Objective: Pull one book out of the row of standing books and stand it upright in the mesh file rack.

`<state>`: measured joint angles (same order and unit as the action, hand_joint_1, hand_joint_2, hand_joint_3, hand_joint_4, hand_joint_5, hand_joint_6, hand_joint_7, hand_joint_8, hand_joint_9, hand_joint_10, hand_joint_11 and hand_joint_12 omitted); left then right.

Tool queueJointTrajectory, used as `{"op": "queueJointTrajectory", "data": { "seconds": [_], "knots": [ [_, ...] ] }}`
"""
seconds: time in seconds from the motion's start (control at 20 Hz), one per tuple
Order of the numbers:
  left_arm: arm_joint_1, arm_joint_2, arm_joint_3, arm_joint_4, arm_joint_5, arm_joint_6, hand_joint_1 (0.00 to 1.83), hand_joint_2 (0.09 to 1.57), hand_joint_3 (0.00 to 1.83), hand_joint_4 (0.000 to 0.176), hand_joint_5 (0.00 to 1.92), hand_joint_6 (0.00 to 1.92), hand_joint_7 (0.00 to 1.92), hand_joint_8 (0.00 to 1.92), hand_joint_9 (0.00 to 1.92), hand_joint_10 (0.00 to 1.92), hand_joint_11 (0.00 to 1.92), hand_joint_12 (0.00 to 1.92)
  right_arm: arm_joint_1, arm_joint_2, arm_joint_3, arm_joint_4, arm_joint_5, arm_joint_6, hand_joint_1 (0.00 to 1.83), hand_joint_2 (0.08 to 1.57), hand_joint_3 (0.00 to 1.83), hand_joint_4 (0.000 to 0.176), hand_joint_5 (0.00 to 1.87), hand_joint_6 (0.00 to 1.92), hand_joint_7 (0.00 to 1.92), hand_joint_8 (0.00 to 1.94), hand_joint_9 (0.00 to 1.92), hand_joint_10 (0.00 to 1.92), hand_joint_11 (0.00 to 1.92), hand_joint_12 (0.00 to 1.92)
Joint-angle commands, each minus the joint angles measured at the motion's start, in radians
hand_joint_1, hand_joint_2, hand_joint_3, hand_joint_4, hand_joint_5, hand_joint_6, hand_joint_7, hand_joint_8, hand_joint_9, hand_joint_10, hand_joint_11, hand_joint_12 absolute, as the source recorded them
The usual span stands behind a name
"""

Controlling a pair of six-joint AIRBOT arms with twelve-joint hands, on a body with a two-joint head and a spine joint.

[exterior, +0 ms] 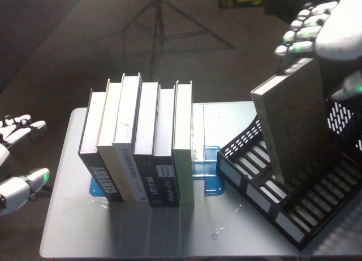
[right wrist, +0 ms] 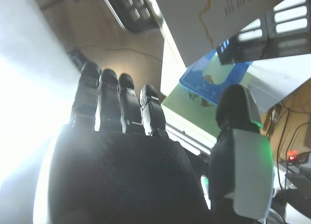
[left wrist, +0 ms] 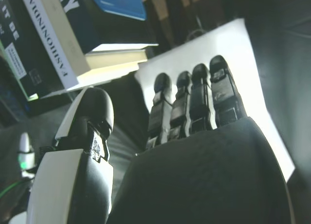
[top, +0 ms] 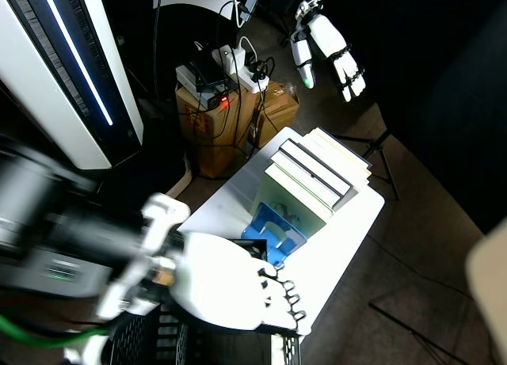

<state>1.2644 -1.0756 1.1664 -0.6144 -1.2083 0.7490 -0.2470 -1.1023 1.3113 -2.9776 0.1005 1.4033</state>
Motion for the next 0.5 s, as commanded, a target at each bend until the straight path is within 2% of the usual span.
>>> {"op": "queueJointTrajectory", "data": {
  "seconds": [0.0, 0.05, 0.1, 0.15, 0.2, 0.25, 0.35, 0.4, 0.45],
  "knots": [
    [-0.001, 0.01, 0.001, -0.007, -0.136, -0.009, 0.49, 1.41, 0.0, 0.0, 0.15, 0.0, 0.0, 0.0, 0.0, 0.0, 0.0, 0.0, 0.026, 0.023, -0.024, -0.034, -0.128, -0.001, 0.7, 1.11, 0.01, 0.006, 0.0, 0.0, 0.0, 0.0, 0.0, 0.0, 0.0, 0.0],
    [-0.002, 0.011, 0.0, -0.006, -0.144, -0.014, 0.45, 1.41, 0.0, 0.0, 0.14, 0.0, 0.0, 0.0, 0.0, 0.0, 0.0, 0.0, 0.036, 0.043, -0.056, -0.034, -0.14, -0.001, 0.73, 1.12, 0.01, 0.0, 0.0, 0.0, 0.0, 0.0, 0.0, 0.0, 0.0, 0.0],
    [-0.002, 0.012, -0.002, -0.005, -0.154, -0.021, 0.44, 1.4, 0.0, 0.0, 0.15, 0.0, 0.01, 0.0, 0.0, 0.0, 0.0, 0.0, 0.036, 0.065, -0.091, -0.034, -0.166, 0.001, 0.69, 1.12, 0.01, 0.005, 0.0, 0.0, 0.0, 0.0, 0.0, 0.0, 0.0, 0.0],
    [-0.002, 0.015, -0.004, -0.005, -0.161, -0.024, 0.44, 1.4, 0.0, 0.0, 0.15, 0.0, 0.01, 0.0, 0.0, 0.0, 0.0, 0.0, 0.034, 0.081, -0.127, -0.034, -0.193, 0.0, 0.61, 1.09, 0.0, 0.018, 0.0, 0.0, 0.0, 0.0, 0.0, 0.0, 0.0, 0.0],
    [-0.003, 0.019, -0.007, -0.005, -0.168, -0.024, 0.42, 1.4, 0.0, 0.0, 0.13, 0.0, 0.0, 0.0, 0.0, 0.0, 0.0, 0.0, 0.025, 0.094, -0.162, -0.034, -0.235, 0.002, 0.64, 1.1, 0.0, 0.021, 0.0, 0.0, 0.0, 0.0, 0.0, 0.0, 0.0, 0.0],
    [-0.005, 0.022, -0.009, -0.004, -0.171, -0.025, 0.4, 1.41, 0.0, 0.025, 0.11, 0.0, 0.0, 0.0, 0.0, 0.0, 0.0, 0.0, 0.014, 0.105, -0.194, -0.034, -0.274, 0.006, 0.5, 1.07, 0.0, 0.109, 0.0, 0.0, 0.0, 0.0, 0.0, 0.0, 0.0, 0.0],
    [-0.013, 0.027, -0.01, 0.002, -0.171, -0.025, 0.38, 1.41, 0.0, 0.026, 0.09, 0.0, 0.0, 0.0, 0.0, 0.0, 0.0, 0.0, 0.005, 0.123, -0.238, -0.034, -0.327, 0.006, 0.49, 1.09, 0.0, 0.109, 0.0, 0.0, 0.0, 0.0, 0.0, 0.0, 0.0, 0.0],
    [-0.017, 0.031, -0.01, 0.005, -0.17, -0.025, 0.41, 1.42, 0.0, 0.0, 0.12, 0.01, 0.0, 0.0, 0.0, 0.0, 0.0, 0.0, 0.005, 0.128, -0.251, -0.034, -0.331, 0.004, 0.47, 1.08, 0.0, 0.083, 0.0, 0.0, 0.0, 0.0, 0.0, 0.0, 0.02, 0.01],
    [-0.018, 0.033, -0.011, 0.006, -0.171, -0.025, 0.45, 1.42, 0.0, 0.0, 0.14, 0.01, 0.01, 0.0, 0.0, 0.0, 0.0, 0.0, 0.005, 0.128, -0.254, -0.034, -0.321, 0.004, 0.43, 1.02, 0.01, 0.052, 0.0, 0.0, 0.0, 0.0, 0.0, 0.0, 0.07, 0.96]
  ]
}}
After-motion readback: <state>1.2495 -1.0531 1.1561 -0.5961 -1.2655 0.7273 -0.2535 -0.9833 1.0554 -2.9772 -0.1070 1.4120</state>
